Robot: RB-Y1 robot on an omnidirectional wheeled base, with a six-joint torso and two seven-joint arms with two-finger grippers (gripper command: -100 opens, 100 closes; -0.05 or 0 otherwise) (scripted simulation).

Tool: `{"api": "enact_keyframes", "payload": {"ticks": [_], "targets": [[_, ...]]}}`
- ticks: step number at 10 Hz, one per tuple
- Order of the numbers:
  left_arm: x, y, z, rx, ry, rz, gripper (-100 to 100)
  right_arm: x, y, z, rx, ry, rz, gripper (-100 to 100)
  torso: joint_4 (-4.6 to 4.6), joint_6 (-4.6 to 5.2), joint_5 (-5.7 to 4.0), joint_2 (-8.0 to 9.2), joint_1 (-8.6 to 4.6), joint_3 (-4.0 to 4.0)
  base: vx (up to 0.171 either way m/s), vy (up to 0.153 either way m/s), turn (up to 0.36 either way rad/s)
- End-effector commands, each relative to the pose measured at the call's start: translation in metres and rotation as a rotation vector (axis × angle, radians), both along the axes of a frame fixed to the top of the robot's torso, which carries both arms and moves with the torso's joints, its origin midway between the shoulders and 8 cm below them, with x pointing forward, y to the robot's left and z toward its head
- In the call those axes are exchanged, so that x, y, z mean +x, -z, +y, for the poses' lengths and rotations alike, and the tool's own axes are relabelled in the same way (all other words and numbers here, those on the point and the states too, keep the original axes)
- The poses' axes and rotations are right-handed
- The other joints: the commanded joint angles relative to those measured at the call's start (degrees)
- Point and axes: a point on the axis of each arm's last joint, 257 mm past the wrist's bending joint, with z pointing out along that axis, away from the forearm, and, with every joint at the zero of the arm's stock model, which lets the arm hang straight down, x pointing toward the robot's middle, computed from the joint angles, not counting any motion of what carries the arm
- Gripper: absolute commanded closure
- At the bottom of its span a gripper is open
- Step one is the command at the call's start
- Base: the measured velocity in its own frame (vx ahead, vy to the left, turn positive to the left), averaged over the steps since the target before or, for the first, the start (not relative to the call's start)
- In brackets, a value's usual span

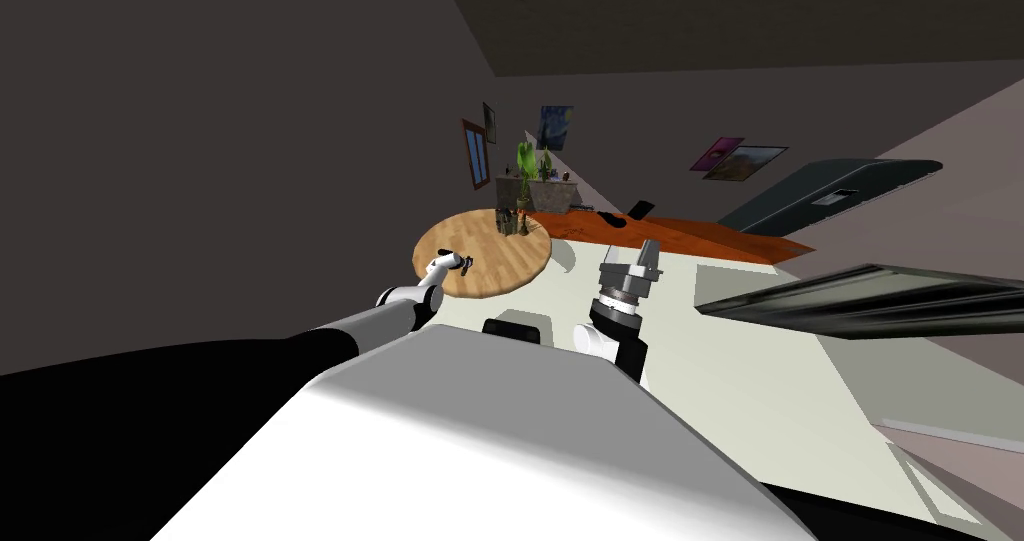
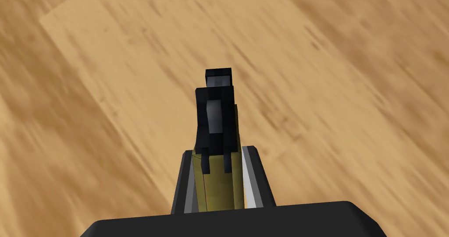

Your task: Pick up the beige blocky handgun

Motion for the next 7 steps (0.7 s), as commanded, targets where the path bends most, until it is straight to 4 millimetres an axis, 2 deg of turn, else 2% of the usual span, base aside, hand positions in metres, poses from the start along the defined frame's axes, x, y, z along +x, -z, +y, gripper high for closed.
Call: {"api": "enact_keyframes", "payload": {"ticks": [1,2,3,4,7], "targets": [[0.0,0.0,0.0,0.0,0.0,0.0,100,0.0,0.0,0.0,0.0,0.0,0.0,0,0.0,0.0,0.0,0.0,0.0,0.0,0.0,0.0,0.0],[0.0,0.0,0.0,0.0,0.0,0.0,100,0.0,0.0,0.0,0.0,0.0,0.0,0,0.0,-0.01,0.0,-0.01,0.01,0.0,0.0,0.0,0.0],[0.0,0.0,0.0,-0.001,0.0,0.0,0,0.0,0.0,0.0,0.0,0.0,0.0,0,-0.01,-0.01,0.0,-0.01,0.01,-0.01,0.0,0.0,0.0],[0.002,-0.005,0.006,0.002,-0.019,-0.001,100,0.0,0.0,0.0,0.0,0.0,0.0,0,-0.01,-0.01,0.0,-0.02,0.02,-0.01,-0.063,0.017,-0.206],[0.009,-0.017,0.02,0.002,-0.073,-0.002,100,0.0,0.0,0.0,0.0,0.0,0.0,0,0.04,-0.12,-0.02,0.72,0.08,0.36,-0.153,0.045,-0.177]]}}
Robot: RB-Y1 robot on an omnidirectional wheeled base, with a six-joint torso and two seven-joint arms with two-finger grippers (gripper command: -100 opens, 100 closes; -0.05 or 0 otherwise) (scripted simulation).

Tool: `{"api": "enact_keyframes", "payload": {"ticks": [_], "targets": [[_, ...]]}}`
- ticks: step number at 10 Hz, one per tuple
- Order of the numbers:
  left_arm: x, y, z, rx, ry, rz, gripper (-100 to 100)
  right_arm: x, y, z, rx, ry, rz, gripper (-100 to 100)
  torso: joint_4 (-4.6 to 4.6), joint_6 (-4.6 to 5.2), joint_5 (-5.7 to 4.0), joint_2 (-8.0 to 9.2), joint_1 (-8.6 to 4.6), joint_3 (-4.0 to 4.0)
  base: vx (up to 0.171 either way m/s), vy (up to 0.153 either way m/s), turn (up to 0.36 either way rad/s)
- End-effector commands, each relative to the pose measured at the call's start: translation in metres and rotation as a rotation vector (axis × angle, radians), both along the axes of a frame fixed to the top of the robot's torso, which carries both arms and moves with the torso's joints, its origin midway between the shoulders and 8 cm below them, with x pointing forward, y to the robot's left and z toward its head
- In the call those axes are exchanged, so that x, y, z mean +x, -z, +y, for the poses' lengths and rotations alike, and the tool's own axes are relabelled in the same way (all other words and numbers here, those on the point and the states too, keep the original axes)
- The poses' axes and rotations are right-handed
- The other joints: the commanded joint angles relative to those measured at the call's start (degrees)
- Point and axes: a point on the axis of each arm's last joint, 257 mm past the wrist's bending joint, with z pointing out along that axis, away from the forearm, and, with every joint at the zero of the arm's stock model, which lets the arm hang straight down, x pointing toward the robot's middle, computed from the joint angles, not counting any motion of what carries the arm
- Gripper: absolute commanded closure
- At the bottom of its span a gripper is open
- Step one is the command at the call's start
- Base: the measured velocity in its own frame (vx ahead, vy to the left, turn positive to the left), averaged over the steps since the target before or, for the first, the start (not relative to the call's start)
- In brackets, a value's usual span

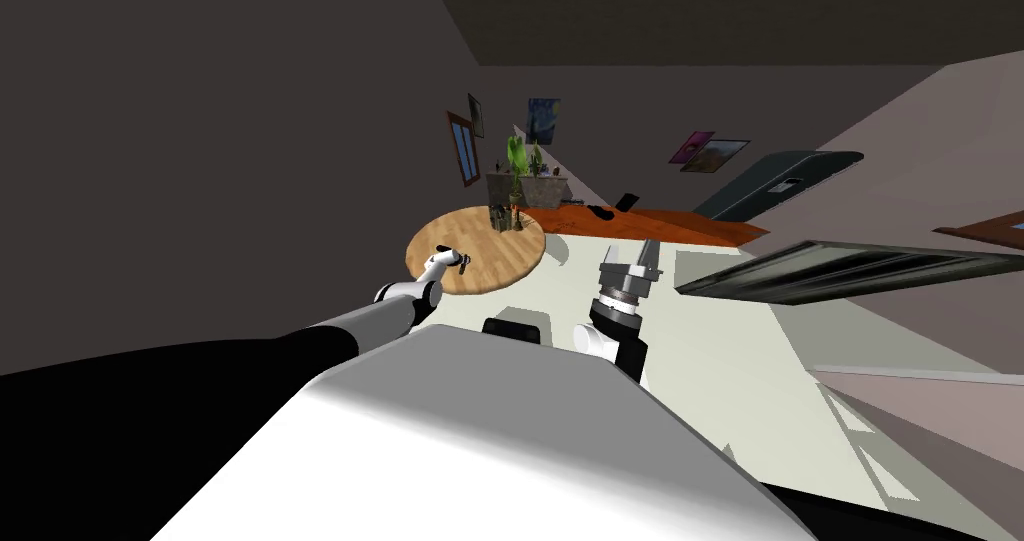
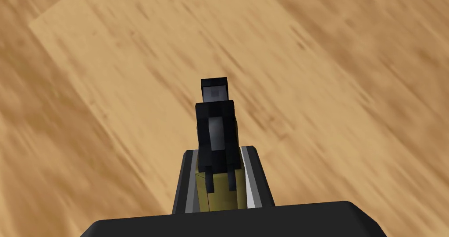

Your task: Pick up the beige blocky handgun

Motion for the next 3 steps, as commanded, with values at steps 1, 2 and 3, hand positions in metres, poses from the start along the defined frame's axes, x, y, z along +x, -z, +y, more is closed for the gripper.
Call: {"api": "enact_keyframes", "payload": {"ticks": [1,2,3], "targets": [[0.0008,-0.0019,0.0043,-0.002,-0.022,0.005,100,0.0,0.0,0.0,0.0,0.0,0.0,0,0.0,0.0,0.0,0.0,0.0,0.0,-0.121,0.034,-0.119],[0.0005,-0.0015,0.0031,0.0,-0.014,0.002,100,0.0,0.0,0.0,0.0,0.0,0.0,0,0.0,0.01,-0.01,-0.07,-0.03,-0.03,-0.045,0.015,-0.023],[0.0003,-0.0014,0.0031,-0.002,-0.017,0.003,0,0.0,0.0001,0.0,0.0,0.0,0.0,0,-0.04,-0.01,-0.02,-0.29,-0.08,-0.15,-0.01,0.003,0.006]]}}
